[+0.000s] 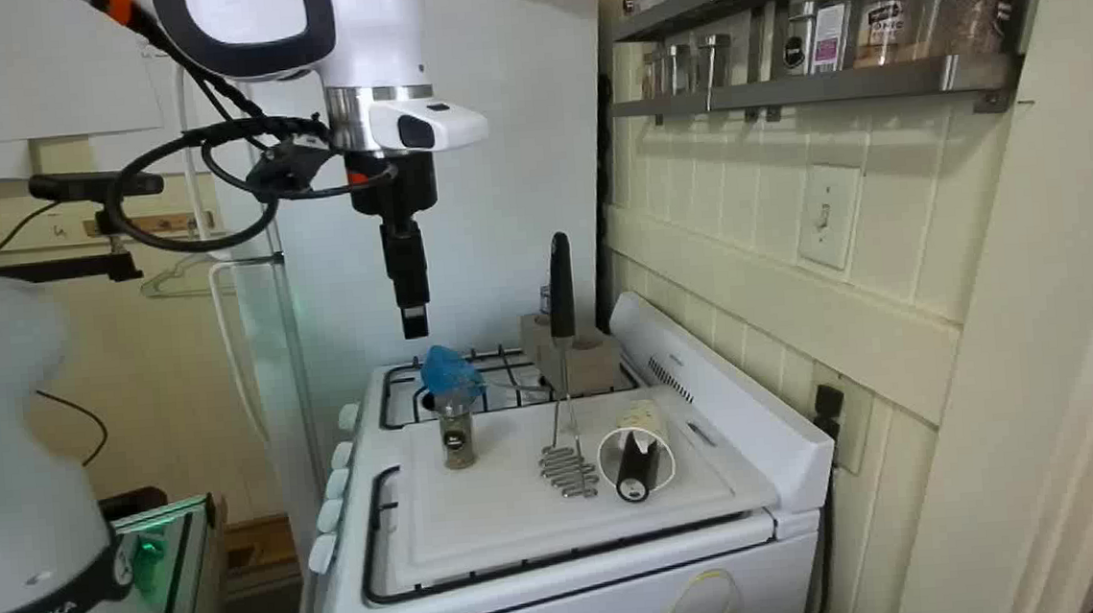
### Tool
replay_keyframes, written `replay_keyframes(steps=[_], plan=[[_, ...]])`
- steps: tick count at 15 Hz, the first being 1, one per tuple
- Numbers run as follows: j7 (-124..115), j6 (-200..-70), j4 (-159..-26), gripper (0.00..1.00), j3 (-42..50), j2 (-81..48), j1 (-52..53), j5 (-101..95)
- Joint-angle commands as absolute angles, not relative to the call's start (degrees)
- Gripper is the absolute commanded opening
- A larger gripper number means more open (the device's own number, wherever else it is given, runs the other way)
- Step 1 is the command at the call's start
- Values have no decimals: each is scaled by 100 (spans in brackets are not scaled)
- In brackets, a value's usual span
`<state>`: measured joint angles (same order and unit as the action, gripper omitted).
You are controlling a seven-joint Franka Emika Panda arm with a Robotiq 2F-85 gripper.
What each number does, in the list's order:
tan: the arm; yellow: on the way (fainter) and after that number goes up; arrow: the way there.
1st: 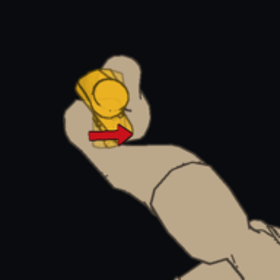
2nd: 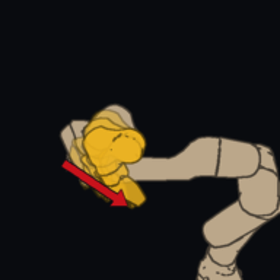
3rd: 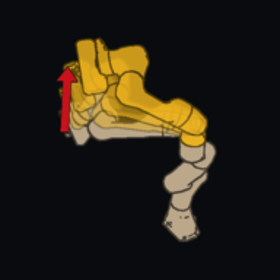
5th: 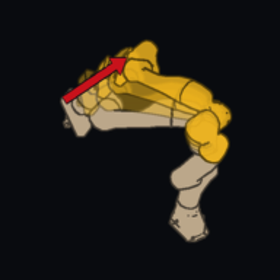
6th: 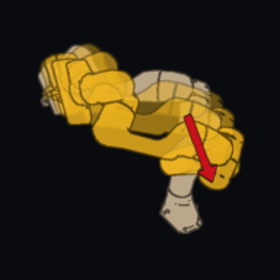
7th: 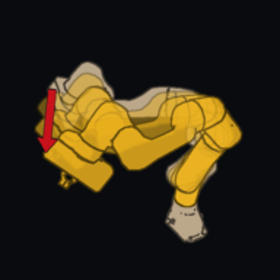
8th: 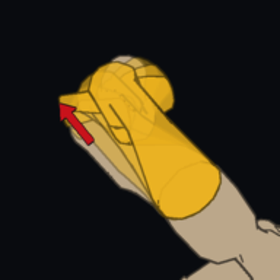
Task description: Move the spice bottle from the lid, then to the left side of the sink
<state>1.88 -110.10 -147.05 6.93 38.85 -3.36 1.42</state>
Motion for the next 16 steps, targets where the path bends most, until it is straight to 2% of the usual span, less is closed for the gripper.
replay_keyframes(steps=[1, 6, 11, 14, 16], plan=[[220, -10995, -14693, 100, 646, 3878, -393, 175], [220, -10995, -14693, 100, 646, 3878, -393, 175], [-16, -12773, -15549, 100, -118, 3862, -186, -164], [-101, -13270, -15820, 100, -349, 3563, -79, -83], [6, -13088, -15737, 100, -264, 3633, -47, -26]])
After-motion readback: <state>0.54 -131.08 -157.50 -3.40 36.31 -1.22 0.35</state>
